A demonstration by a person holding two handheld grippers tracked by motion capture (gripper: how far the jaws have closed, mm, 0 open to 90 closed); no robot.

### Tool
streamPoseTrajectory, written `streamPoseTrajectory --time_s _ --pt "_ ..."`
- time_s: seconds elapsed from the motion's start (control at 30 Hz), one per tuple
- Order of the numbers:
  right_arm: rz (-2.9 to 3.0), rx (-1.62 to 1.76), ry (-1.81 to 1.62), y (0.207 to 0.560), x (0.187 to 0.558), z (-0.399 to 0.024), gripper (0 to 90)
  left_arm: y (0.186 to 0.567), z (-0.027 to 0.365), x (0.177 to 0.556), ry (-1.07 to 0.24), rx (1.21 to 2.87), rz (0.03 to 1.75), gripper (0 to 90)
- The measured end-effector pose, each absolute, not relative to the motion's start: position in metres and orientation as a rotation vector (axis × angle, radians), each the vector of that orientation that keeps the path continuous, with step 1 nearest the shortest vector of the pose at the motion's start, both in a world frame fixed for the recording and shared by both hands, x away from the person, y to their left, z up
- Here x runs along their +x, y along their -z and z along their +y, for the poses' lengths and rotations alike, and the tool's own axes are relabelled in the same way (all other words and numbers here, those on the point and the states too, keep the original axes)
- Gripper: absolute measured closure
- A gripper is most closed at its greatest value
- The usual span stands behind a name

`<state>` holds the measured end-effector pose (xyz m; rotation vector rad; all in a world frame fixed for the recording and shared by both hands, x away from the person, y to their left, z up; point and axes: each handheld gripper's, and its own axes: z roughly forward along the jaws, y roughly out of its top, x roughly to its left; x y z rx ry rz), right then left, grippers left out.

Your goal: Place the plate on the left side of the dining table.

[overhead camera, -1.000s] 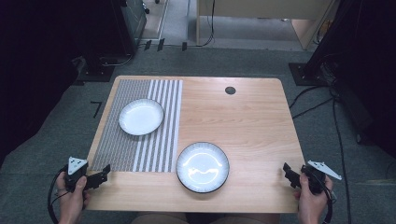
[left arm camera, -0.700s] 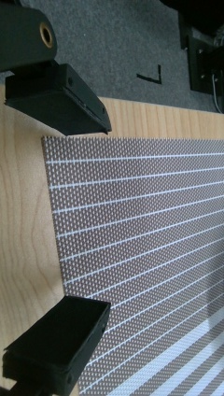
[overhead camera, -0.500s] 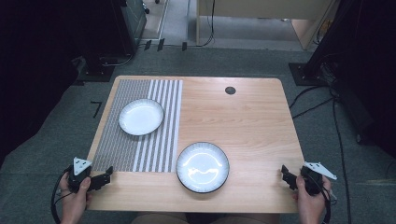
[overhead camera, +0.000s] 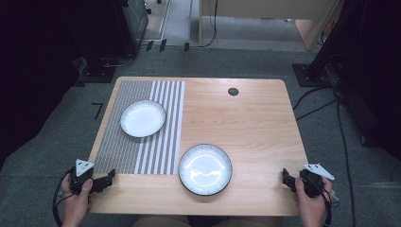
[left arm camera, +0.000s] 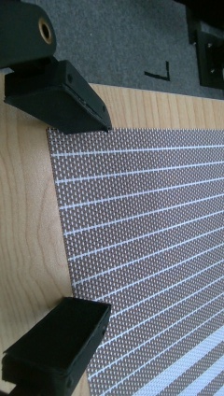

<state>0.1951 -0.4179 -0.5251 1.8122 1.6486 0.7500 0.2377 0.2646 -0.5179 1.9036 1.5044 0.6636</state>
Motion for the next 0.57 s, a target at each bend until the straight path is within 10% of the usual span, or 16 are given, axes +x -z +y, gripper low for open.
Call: streamPoseTrajectory --time_s 0.57 --pt "1.649 1.813 -0.752 0.5252 0.1952 -0.4178 14.2 0.518 0.2646 0.2385 -0.656 1.909 1.501 9.1"
